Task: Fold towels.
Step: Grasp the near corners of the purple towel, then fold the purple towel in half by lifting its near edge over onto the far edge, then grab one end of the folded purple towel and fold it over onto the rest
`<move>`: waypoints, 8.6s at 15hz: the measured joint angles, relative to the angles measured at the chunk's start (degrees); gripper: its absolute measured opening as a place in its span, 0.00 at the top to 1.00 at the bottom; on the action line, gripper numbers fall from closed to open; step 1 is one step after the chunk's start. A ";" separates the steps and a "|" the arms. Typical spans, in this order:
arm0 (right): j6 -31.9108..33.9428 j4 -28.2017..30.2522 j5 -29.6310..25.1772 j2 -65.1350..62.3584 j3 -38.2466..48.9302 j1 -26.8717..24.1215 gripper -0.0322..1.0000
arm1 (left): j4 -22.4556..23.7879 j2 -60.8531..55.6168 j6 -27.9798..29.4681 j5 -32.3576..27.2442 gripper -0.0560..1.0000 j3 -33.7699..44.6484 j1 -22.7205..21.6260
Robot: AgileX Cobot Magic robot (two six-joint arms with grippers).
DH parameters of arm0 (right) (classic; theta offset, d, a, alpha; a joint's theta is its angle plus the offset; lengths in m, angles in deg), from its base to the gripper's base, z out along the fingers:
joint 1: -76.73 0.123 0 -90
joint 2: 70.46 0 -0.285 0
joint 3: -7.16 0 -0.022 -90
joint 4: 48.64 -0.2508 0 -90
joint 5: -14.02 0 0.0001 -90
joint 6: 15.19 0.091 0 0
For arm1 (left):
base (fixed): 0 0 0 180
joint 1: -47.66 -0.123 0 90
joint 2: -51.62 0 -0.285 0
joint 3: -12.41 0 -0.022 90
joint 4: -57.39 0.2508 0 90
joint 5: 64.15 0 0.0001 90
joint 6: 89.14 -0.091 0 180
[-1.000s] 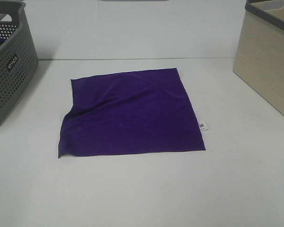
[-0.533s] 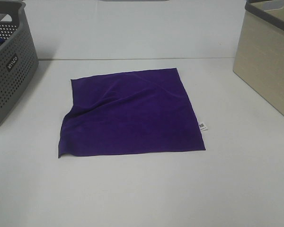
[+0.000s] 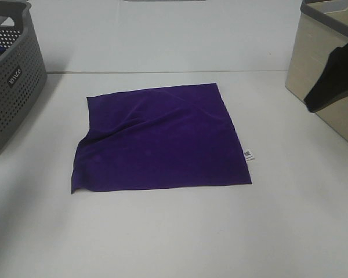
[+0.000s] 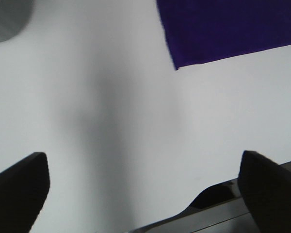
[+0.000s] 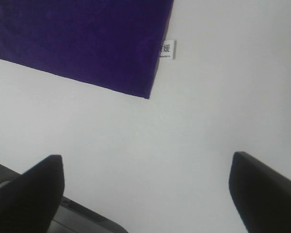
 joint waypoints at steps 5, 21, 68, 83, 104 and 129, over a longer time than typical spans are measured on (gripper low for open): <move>-21.03 -17.42 -1.83 21.14 -2.01 0.00 0.12 | -17.30 20.57 -13.06 9.80 0.02 0.06 0.11; -21.66 -21.03 2.86 42.63 -11.12 -0.17 0.13 | -21.49 42.40 -17.07 20.40 0.03 -7.62 7.62; 6.99 -2.69 0.80 20.91 -14.67 11.52 0.94 | -11.34 25.73 0.63 13.69 0.95 -11.75 20.17; 1.89 -0.86 14.04 43.89 -34.84 11.52 0.94 | -4.58 46.75 -2.12 24.87 0.95 -30.48 18.11; 9.91 11.75 -6.88 35.52 -36.15 11.46 0.09 | -1.03 53.29 -2.23 -0.80 0.22 -40.85 7.45; 17.30 16.39 -10.94 6.07 -26.81 11.46 0.09 | -14.55 68.35 -3.95 2.35 0.75 -54.83 13.64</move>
